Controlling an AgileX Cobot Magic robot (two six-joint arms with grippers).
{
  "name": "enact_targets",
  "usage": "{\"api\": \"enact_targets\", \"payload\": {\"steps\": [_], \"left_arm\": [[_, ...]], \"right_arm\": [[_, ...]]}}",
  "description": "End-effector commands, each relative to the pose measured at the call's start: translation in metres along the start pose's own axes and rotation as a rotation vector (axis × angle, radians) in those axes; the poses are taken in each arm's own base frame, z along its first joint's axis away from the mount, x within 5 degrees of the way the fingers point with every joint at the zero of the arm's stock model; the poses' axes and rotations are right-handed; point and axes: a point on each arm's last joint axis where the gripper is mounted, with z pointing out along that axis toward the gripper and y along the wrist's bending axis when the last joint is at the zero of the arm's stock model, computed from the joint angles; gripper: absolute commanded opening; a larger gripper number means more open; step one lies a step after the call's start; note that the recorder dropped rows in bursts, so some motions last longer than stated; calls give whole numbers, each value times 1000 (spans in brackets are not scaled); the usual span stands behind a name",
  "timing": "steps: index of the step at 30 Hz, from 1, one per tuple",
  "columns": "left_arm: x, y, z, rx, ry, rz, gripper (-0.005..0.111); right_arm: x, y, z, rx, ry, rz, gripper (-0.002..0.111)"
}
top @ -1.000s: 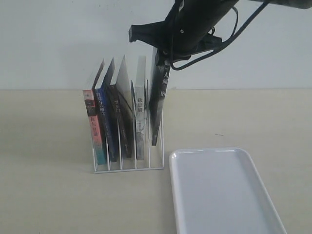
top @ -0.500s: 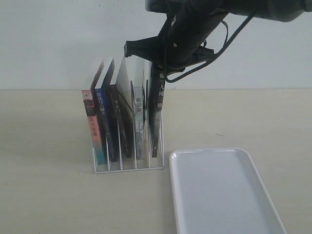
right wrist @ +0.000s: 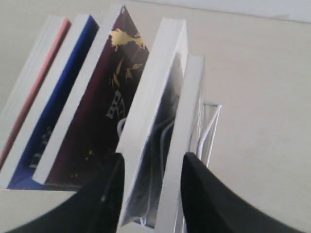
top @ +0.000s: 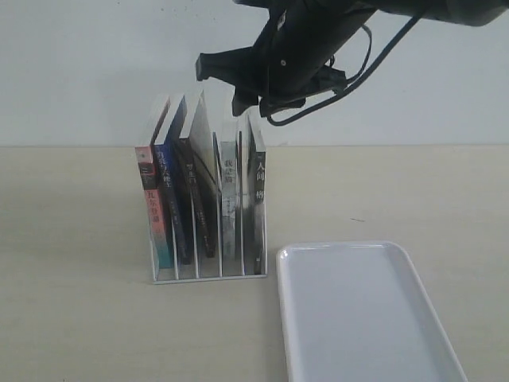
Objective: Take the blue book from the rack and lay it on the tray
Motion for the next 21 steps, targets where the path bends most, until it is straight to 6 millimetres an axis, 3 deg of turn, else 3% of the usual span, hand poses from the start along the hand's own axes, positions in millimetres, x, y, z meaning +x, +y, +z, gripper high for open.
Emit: {"api": "enact_targets", "payload": {"steps": [1,6,10,16,21], "left_arm": [[1,0,0,3,0,-9,4],[1,0,0,3,0,-9,4],[1,0,0,3,0,-9,4],[1,0,0,3,0,-9,4],[1,0,0,3,0,-9,4]], "right_arm": [[-11,12,-38,-34,-97,-92,37],[-8,28,-47,-66,-119,-131,37],[-2,37,-28,-76,-102,-146,37],[4,30,0,-10,-64,-111,37],[6,30,10,-11,-63,-107,37]]}}
